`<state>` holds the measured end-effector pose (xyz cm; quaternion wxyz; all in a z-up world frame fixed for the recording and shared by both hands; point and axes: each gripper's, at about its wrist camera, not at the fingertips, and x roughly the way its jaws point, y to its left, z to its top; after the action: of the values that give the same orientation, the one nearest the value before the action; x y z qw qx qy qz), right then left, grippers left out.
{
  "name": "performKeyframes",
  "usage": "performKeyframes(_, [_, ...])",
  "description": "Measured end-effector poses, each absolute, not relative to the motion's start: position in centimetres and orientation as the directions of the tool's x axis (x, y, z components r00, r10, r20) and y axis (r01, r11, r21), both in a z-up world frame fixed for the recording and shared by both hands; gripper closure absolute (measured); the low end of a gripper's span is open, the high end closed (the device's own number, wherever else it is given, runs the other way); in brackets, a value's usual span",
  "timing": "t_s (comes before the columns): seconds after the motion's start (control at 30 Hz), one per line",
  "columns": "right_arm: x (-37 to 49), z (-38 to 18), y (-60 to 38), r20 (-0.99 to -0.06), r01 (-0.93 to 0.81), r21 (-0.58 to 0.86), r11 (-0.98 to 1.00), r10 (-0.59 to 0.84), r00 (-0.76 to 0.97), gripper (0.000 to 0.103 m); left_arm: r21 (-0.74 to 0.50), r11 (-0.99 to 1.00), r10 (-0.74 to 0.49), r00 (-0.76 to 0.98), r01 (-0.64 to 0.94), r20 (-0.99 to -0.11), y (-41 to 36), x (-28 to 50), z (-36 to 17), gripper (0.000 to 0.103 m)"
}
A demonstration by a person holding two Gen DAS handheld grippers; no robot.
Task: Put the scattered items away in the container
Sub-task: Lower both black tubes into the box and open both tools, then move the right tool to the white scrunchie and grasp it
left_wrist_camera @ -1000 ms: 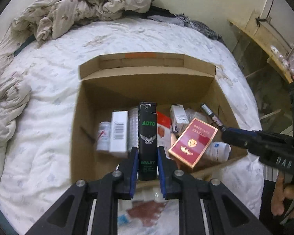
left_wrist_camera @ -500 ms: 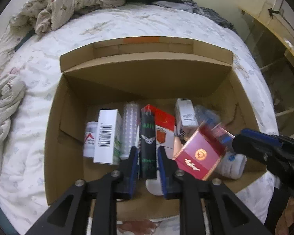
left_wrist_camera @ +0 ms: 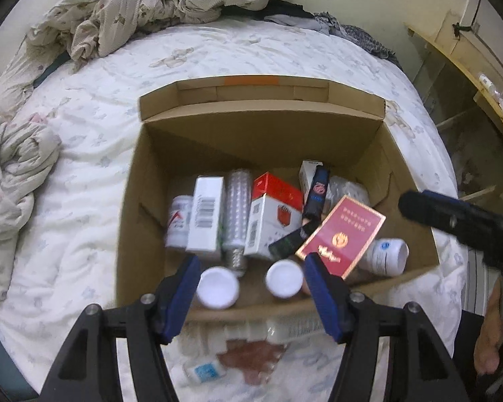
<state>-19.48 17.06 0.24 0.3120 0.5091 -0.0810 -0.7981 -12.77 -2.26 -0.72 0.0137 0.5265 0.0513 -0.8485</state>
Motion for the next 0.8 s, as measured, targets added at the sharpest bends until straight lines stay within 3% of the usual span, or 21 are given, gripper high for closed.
performKeyframes(0.3, [-17.3, 1.1, 19.7, -0.734, 0.38, 0.498, -0.78, -0.612, -0.295, 0.028, -0.094, -0.991, 0.039, -0.463, 0.096, -0.886, -4.9, -7.1, 0.1, 0.038])
performKeyframes(0.67, [-14.9, -0.8, 22.2, -0.833, 0.333, 0.405, -0.852, -0.494, -0.25, 0.028, -0.195, -0.964, 0.102, -0.423, 0.183, -0.901, -8.1, -2.1, -5.3, 0.038])
performKeyframes(0.8, [-14.0, -1.5, 23.1, -0.863, 0.317, 0.368, -0.874, -0.448, -0.232, 0.028, -0.215, -0.963, 0.121, -0.449, 0.164, -0.885, -7.6, -1.9, -4.8, 0.038])
